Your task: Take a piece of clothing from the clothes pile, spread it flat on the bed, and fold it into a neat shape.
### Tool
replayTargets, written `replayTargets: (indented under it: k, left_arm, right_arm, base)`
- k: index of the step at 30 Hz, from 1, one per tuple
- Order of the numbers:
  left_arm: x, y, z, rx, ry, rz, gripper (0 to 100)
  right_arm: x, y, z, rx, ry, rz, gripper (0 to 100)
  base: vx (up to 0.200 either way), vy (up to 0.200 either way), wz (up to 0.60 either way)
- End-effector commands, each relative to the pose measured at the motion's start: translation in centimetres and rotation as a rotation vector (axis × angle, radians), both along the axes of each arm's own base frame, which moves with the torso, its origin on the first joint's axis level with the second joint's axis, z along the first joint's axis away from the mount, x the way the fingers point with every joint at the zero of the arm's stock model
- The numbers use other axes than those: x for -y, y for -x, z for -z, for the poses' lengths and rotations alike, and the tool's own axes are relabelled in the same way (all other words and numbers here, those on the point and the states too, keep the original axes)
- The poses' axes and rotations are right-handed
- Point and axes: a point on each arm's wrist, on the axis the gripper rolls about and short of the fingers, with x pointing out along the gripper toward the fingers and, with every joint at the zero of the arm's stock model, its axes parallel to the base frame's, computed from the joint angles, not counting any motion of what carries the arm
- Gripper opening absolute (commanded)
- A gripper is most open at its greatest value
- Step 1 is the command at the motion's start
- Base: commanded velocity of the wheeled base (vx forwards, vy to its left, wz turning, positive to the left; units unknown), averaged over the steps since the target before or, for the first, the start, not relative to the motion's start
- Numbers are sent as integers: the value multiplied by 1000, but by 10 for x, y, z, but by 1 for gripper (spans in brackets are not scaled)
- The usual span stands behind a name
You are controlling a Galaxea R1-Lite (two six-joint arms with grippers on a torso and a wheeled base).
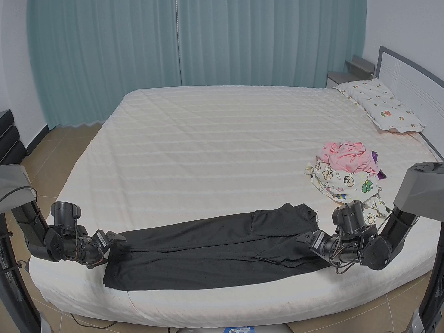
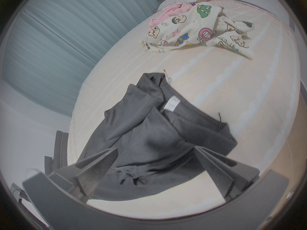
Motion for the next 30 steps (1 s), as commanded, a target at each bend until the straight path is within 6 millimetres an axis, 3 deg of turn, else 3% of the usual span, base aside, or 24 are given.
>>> replayTargets:
  k: [1,8,12,22,23,30]
  left_arm:
    - [0,0,0,-1,0,-1,100]
    - [0,0,0,-1,0,-1,100]
    - [0,0,0,-1,0,-1,100]
    - [0,0,0,-2,1,-2,100]
    - [0,0,0,-2,1,-2,100]
    - [0,0,0,-2,1,-2,100]
  right_arm:
    - [16,-12,-1,7,-33,18,100]
    - [13,-3,-6,2,-52,-14,100]
    - [13,-10,-6,18,-57,-10,100]
    - [8,-43,27,45,-71,-13,100]
    - [8,-44,28,43,-71,-13,0]
    - [13,-46,32,37,-72,2,0]
  base:
    - [0,0,0]
    - [0,0,0]
    - [0,0,0]
    - [0,0,0]
    - [0,0,0]
    - [0,0,0]
